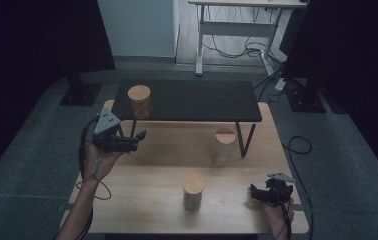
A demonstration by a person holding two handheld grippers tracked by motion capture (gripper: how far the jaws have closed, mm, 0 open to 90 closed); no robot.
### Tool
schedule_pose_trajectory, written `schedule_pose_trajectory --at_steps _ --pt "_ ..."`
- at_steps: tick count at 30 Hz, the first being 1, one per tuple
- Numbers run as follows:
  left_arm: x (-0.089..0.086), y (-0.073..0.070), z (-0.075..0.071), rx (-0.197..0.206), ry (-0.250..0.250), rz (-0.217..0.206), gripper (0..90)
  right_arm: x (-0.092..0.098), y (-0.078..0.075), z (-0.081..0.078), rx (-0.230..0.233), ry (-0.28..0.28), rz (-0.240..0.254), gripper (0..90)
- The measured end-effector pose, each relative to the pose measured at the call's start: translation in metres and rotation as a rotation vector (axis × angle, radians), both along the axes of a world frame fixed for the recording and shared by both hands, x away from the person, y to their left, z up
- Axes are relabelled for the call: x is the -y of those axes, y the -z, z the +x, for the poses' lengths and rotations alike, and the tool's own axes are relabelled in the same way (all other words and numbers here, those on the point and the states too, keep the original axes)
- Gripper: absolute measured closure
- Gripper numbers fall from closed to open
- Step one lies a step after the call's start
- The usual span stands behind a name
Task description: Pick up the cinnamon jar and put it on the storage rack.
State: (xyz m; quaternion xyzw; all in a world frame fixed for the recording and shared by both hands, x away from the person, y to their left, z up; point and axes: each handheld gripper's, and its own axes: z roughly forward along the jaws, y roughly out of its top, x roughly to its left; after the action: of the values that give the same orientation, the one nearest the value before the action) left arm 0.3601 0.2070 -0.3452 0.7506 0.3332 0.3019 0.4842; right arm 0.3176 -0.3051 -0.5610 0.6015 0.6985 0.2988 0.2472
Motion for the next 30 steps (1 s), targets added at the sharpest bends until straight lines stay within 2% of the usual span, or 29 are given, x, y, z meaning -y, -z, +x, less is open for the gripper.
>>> schedule_pose_trajectory --at_steps 10,20,30 --pt "-0.001 0.007 -0.006 -0.003 0.0 -0.003 7.9 0.0 0.0 0.0 0.0 0.0 0.0 0.8" --pt "-0.003 0.02 -0.009 -0.019 0.001 -0.011 7.9 0.0 0.0 0.0 0.0 0.0 -0.001 0.7" --pt "-0.002 0.024 -0.014 -0.011 0.001 -0.008 7.7 0.0 0.0 0.0 0.0 0.0 0.0 0.7"
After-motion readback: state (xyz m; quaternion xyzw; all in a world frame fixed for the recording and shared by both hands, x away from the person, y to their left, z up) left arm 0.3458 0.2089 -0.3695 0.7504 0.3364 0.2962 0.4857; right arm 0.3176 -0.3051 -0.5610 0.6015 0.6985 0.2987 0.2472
